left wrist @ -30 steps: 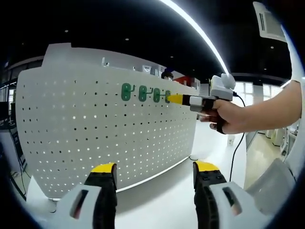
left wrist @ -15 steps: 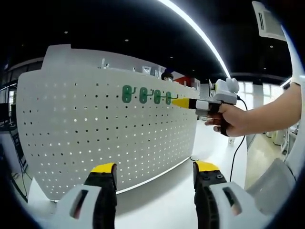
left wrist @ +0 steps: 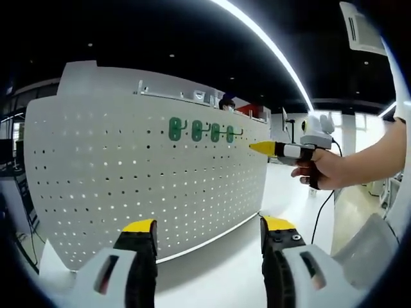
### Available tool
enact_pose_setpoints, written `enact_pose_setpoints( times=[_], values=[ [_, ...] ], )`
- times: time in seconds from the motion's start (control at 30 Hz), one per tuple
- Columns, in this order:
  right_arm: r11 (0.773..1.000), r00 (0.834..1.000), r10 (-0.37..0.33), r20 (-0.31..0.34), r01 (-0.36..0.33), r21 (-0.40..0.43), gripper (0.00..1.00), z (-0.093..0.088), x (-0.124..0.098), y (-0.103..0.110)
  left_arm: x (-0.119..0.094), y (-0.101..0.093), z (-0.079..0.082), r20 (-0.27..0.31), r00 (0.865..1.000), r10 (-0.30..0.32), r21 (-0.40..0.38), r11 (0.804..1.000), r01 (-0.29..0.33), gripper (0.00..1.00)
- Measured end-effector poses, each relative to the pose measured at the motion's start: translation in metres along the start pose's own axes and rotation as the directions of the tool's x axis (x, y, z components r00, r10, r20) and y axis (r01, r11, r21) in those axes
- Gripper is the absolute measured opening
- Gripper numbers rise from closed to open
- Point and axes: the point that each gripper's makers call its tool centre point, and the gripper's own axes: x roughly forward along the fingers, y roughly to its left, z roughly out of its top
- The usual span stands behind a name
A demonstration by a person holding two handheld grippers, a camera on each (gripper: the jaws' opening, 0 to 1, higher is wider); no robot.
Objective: Insert the hook assembly into the mounting plate slot until the hook locks in place.
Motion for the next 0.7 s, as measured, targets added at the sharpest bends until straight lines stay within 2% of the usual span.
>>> enact_pose_setpoints(
  times=[0.27, 0.7],
  values=[
    [1.0, 1.0, 0.003, -0.021, -0.003, 0.014, 0.55, -0.016, -0.018, 0.0, -0.003, 0.003, 0.0, 0.005, 1.0, 0.011, -0.003, 1.0, -0.011, 0.68],
    [1.0, 0.999, 0.008, -0.045, -0.006, 0.03, 0.62, -0.032, -0.05, 0.003, -0.011, 0.005, -0.001, 0.009, 1.0, 0.017, 0.008, 1.0, -0.017, 0.71]
  ],
)
